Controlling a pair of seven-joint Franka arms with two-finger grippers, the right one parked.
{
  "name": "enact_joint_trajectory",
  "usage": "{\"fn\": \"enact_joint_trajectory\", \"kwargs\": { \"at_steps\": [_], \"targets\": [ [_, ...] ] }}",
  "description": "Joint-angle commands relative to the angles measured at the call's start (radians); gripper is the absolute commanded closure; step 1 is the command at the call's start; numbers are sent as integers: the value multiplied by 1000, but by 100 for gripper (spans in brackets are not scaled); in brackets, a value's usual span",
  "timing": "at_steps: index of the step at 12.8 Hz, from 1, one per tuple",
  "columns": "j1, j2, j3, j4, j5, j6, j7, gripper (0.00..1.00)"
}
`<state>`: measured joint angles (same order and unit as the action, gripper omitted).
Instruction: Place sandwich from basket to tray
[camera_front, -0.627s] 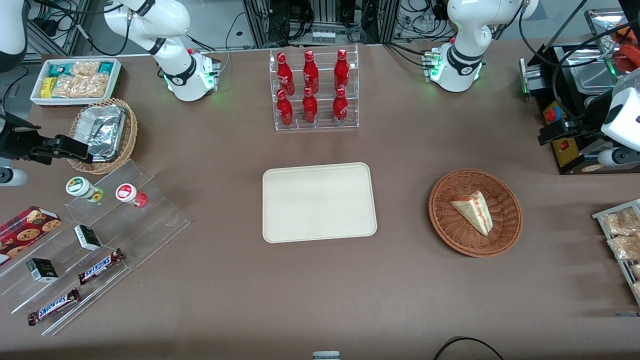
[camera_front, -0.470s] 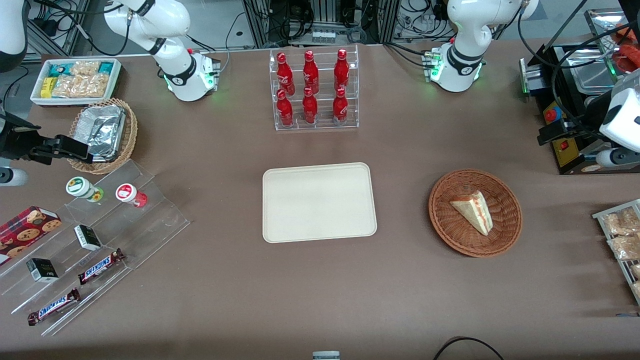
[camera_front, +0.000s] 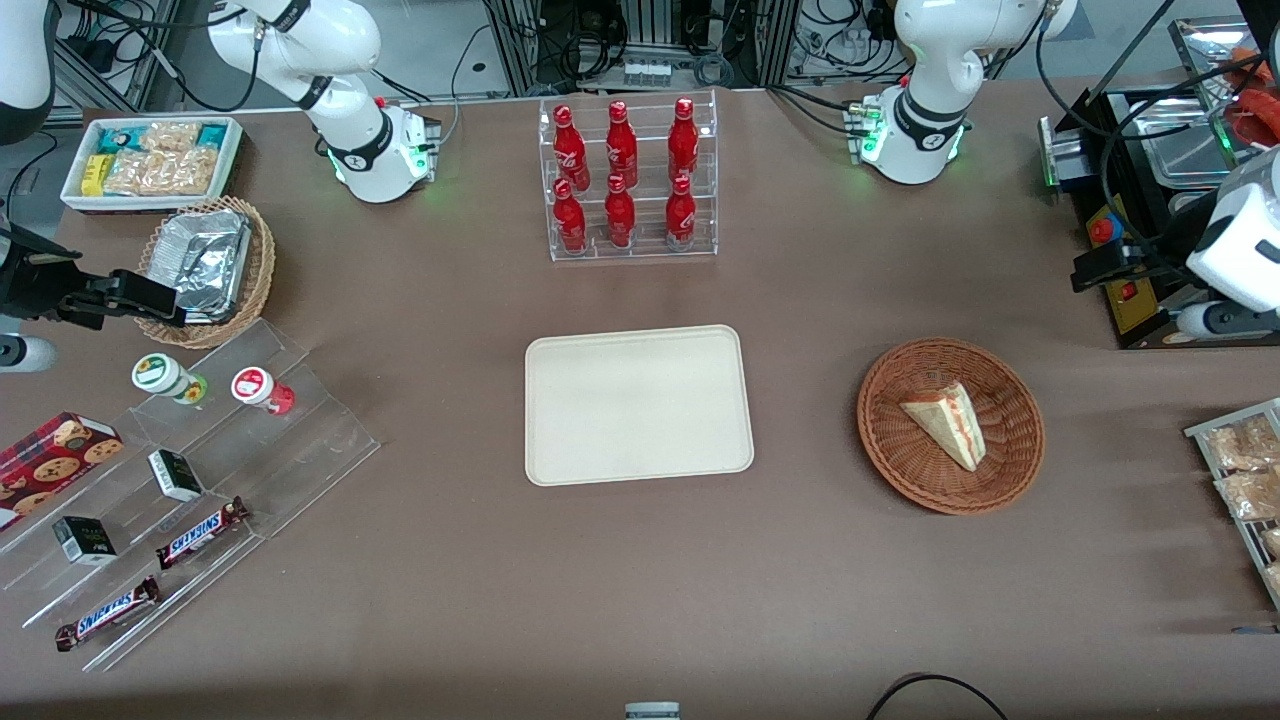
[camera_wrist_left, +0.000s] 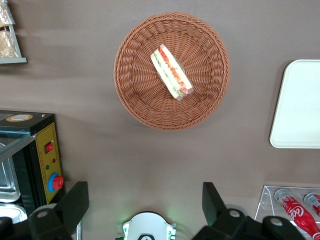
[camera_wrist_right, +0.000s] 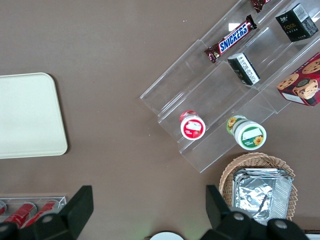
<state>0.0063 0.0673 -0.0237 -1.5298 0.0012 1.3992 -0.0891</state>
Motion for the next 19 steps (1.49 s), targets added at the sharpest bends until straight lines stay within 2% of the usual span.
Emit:
{"fn": "enact_joint_trajectory", "kwargs": {
  "at_steps": [1,5,8,19],
  "targets": [
    [-3,40,2,20,-13,10,14,0],
    [-12,97,-4,10,-13,53,2,0],
    [-28,79,-4,-136,-12,216,-15,0],
    [-60,77,-7,-461,-12,638,-210,0]
  ]
}}
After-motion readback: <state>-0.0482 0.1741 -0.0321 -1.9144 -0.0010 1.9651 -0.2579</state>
